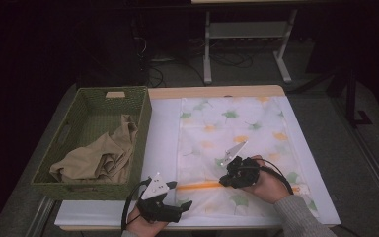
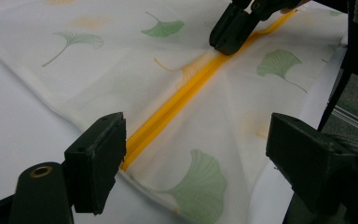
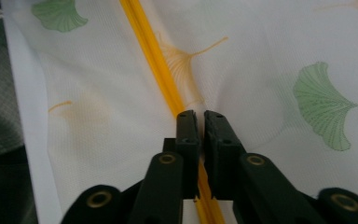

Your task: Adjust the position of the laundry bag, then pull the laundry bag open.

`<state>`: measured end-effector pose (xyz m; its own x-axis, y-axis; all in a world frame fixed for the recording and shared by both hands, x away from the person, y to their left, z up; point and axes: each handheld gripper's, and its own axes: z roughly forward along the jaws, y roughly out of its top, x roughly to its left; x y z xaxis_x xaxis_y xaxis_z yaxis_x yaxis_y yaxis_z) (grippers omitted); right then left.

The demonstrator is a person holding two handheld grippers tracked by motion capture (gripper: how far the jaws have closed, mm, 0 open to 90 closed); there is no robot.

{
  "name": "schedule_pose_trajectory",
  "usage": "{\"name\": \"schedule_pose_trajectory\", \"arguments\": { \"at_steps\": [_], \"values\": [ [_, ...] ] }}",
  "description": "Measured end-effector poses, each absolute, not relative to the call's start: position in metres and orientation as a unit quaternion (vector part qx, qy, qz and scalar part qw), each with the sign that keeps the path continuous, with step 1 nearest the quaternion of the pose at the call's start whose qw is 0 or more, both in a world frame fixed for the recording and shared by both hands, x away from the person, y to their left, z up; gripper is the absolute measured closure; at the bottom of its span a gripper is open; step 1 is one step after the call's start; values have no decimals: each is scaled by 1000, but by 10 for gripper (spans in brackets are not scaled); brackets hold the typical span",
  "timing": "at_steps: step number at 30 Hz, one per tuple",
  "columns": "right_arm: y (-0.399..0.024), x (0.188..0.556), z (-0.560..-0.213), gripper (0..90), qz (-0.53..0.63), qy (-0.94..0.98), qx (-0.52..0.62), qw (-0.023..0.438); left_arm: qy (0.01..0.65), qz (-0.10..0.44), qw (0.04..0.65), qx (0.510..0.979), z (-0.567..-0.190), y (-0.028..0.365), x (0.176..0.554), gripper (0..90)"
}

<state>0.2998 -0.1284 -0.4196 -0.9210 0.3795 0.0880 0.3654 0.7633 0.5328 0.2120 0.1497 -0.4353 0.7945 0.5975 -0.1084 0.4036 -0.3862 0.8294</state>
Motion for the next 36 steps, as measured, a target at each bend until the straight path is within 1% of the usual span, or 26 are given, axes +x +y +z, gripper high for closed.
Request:
{"name": "schedule_pose_trajectory", "arguments": {
  "at_steps": [1, 3, 7, 11, 15, 22, 29, 36],
  "values": [
    [-130, 299, -418, 778, 290, 935, 204, 7, 303, 104, 464, 826, -435, 149, 212, 194],
    [-134, 295, -414, 710, 295, 932, 211, 12, 302, 103, 465, 826, -435, 149, 212, 193],
    [-149, 285, -404, 611, 305, 924, 226, 37, 303, 101, 466, 825, -436, 149, 213, 191],
    [-171, 272, -398, 526, 338, 905, 255, 40, 306, 97, 467, 824, -436, 149, 213, 190],
    [-194, 264, -407, 464, 336, 897, 283, 48, 310, 94, 471, 821, -436, 150, 212, 189],
    [-225, 255, -411, 421, 348, 878, 321, 67, 312, 89, 468, 822, -438, 149, 213, 187],
    [-233, 248, -413, 390, 350, 873, 331, 79, 317, 88, 468, 820, -438, 150, 212, 187],
    [-240, 248, -415, 380, 345, 870, 342, 84, 314, 93, 460, 825, -440, 148, 212, 188]
  ]
}}
